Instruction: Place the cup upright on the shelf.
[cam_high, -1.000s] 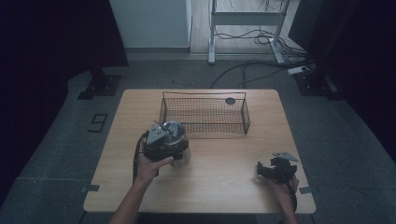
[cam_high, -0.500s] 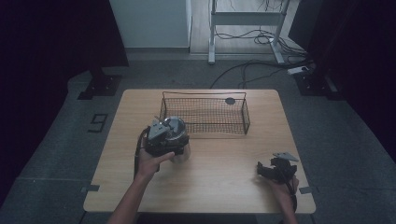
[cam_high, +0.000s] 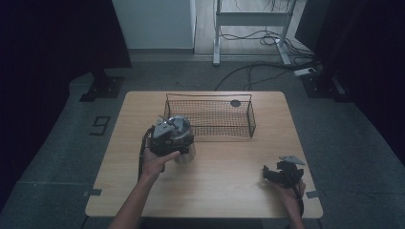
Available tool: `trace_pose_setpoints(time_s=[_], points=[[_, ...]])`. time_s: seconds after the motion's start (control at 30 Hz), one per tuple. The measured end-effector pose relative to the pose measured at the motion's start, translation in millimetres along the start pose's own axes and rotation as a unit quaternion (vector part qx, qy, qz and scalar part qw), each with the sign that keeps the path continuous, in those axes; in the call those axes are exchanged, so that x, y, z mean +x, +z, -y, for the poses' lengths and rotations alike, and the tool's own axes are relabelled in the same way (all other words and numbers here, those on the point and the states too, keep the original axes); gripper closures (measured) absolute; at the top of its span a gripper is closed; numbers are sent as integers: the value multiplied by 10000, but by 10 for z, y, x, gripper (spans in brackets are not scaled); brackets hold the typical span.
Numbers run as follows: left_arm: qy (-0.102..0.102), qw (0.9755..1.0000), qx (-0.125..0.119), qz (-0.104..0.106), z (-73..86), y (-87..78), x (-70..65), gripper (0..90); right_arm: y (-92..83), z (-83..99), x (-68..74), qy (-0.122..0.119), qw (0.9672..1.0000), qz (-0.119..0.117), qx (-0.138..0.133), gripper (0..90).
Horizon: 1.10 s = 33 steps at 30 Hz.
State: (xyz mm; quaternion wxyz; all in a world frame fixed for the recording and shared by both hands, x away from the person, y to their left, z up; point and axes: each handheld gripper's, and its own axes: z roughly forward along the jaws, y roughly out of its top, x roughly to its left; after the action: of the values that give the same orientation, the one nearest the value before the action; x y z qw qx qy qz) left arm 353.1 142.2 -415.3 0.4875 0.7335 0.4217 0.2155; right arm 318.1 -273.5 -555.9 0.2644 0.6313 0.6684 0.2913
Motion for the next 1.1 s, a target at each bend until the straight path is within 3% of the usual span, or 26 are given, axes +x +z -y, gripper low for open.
trace_pose_setpoints(time_s=[0.67, 1.0, 1.1], points=[[117, 9999, 3, -76, -202, 65, 26, 37, 0, 0, 1, 19, 10000, -2, 1, 44], [-1, 10000, -81, -6, -322, 63, 84, 37, -1, -1, 1, 16, 10000, -3, 7, 45], [27, 9999, -82, -71, -358, 72, 99, 37, -2, 0, 1, 18, 10000, -1, 6, 46]])
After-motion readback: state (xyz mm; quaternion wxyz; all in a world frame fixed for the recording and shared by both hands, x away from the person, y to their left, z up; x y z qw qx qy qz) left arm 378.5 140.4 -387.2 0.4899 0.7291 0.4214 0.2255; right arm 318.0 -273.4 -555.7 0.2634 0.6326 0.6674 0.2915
